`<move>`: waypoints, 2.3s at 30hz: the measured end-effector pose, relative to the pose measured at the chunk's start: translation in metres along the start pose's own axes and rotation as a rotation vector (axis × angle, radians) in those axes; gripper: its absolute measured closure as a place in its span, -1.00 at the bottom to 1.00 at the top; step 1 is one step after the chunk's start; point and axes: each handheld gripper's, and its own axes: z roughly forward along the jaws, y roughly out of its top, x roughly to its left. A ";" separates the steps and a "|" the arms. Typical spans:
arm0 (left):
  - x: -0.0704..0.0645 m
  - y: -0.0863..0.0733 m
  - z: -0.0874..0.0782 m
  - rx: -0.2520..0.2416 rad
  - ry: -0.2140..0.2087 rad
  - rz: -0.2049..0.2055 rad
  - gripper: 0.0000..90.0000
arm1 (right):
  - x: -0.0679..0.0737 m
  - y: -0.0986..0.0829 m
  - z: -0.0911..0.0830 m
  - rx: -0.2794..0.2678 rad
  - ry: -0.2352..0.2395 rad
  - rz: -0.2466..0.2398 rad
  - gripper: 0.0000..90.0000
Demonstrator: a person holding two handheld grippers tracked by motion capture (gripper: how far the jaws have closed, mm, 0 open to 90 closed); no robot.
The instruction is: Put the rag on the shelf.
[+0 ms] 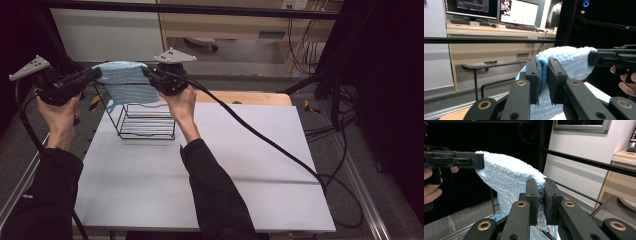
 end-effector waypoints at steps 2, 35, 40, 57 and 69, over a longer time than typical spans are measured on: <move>-0.002 0.002 0.000 -0.002 0.002 0.003 0.77 | 0.000 0.001 -0.001 -0.005 -0.002 -0.005 0.86; -0.023 0.017 -0.024 0.141 0.056 -0.030 0.66 | 0.011 -0.022 -0.014 0.119 0.107 -0.098 0.85; -0.030 0.014 -0.007 0.214 0.028 -0.020 0.80 | 0.011 -0.024 -0.015 0.120 0.111 -0.111 0.83; -0.030 -0.008 0.004 0.325 0.028 0.025 0.93 | 0.013 -0.028 -0.019 0.131 0.126 -0.116 0.41; -0.029 -0.023 0.009 0.343 0.034 0.033 0.98 | 0.012 -0.020 -0.025 0.113 0.166 -0.041 0.71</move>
